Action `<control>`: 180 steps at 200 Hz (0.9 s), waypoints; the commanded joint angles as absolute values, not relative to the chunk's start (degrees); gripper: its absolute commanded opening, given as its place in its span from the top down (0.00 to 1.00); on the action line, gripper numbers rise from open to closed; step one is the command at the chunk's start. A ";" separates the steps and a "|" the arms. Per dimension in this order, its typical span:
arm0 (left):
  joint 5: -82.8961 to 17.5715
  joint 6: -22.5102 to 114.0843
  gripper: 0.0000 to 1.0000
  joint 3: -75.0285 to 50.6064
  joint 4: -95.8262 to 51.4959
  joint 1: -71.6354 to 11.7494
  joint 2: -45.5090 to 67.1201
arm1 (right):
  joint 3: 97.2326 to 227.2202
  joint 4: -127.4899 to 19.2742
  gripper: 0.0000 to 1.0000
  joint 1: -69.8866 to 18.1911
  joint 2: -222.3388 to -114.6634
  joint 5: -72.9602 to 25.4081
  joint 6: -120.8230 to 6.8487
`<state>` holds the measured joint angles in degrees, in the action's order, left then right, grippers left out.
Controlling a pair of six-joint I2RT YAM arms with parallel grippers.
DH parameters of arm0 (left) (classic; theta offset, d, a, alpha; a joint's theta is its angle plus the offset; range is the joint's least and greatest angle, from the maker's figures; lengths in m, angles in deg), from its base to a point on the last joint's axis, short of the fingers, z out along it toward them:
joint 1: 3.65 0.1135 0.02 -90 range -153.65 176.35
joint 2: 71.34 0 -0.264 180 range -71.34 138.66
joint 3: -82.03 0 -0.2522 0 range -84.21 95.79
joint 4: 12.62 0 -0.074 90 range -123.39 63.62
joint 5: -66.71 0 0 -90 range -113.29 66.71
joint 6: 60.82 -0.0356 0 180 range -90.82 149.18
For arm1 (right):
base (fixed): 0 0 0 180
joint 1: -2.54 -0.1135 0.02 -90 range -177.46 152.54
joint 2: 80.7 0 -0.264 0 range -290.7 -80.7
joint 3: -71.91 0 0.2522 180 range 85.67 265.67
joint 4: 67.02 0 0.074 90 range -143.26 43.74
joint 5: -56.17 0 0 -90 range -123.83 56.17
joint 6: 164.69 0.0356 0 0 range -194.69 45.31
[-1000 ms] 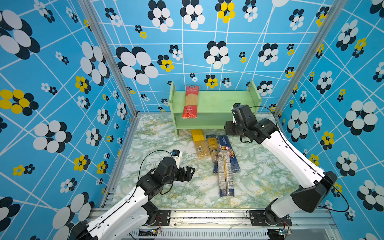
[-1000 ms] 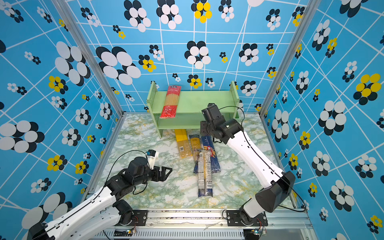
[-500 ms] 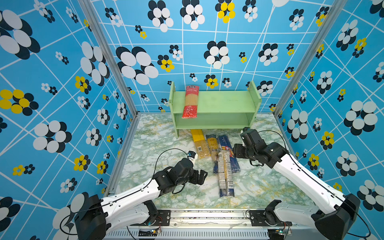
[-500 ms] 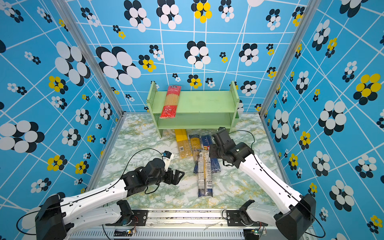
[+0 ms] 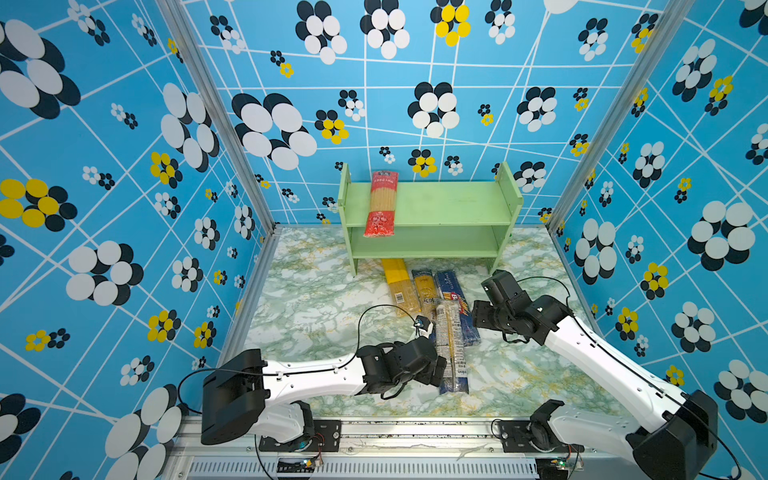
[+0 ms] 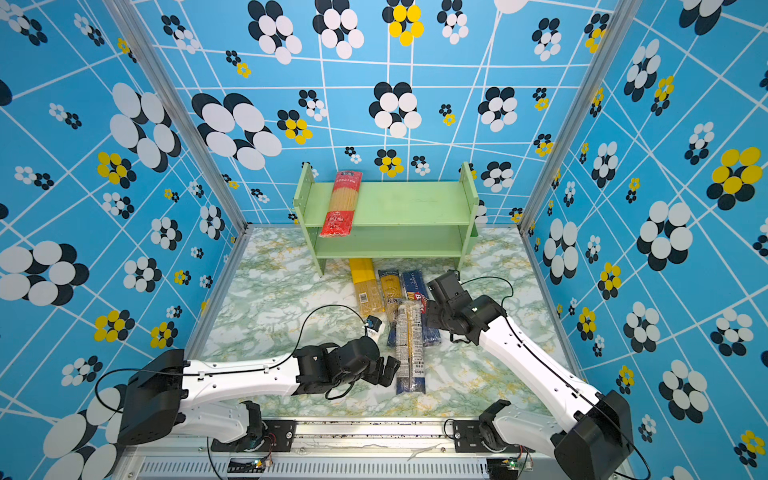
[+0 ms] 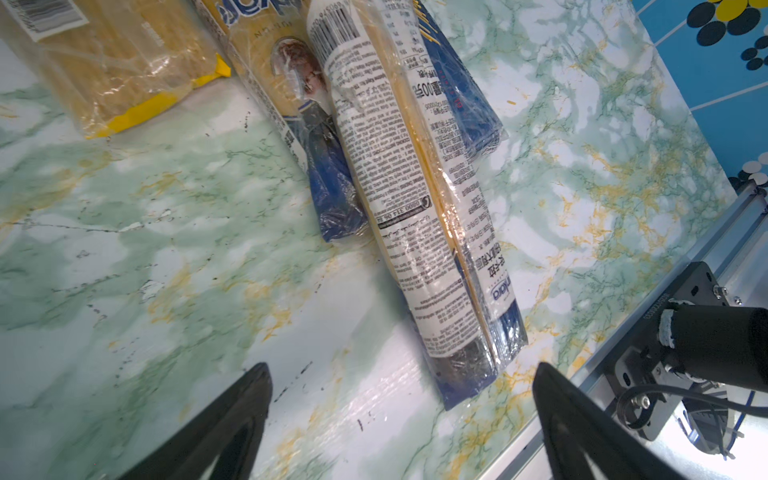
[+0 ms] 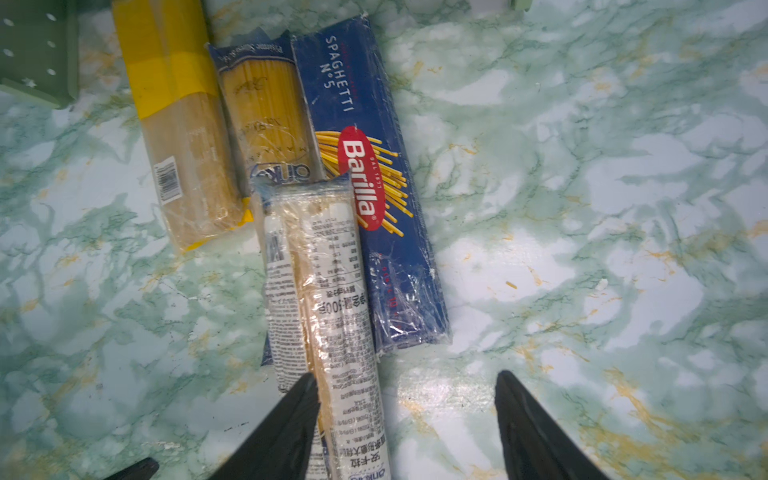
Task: Place and organize the pasta boxes and bags onto the shelf
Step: 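Move the left gripper to the white-labelled bag while the right gripper withdraws, then lower the left gripper and close it around the white-labelled clear bag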
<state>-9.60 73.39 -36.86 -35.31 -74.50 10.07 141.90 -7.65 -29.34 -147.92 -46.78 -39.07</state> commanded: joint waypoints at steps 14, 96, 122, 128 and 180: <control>-5.40 78.73 0.01 -30.14 -36.39 -76.90 16.72 | 137.60 -8.35 0.30 -25.14 -146.13 -44.98 -37.82; -1.56 86.92 0.01 -16.17 -47.17 -79.28 30.04 | 132.83 -12.47 0.28 -16.52 -143.80 -37.58 -39.22; -0.86 89.46 0.01 -15.63 -48.55 -79.76 30.81 | 132.13 -13.44 0.27 -16.10 -143.93 -36.89 -39.09; -0.79 90.08 0.01 -15.53 -48.92 -79.85 30.87 | 131.86 -13.71 0.27 -16.06 -144.01 -36.57 -39.05; -1.24 93.77 0.01 -13.47 -51.06 -80.86 34.39 | 129.83 -15.41 0.26 -15.03 -143.98 -34.95 -39.21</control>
<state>-2.23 91.13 -15.70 -48.03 -80.36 31.71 131.02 -14.54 -15.77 -144.45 -36.24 -39.09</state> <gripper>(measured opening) 0.992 0.735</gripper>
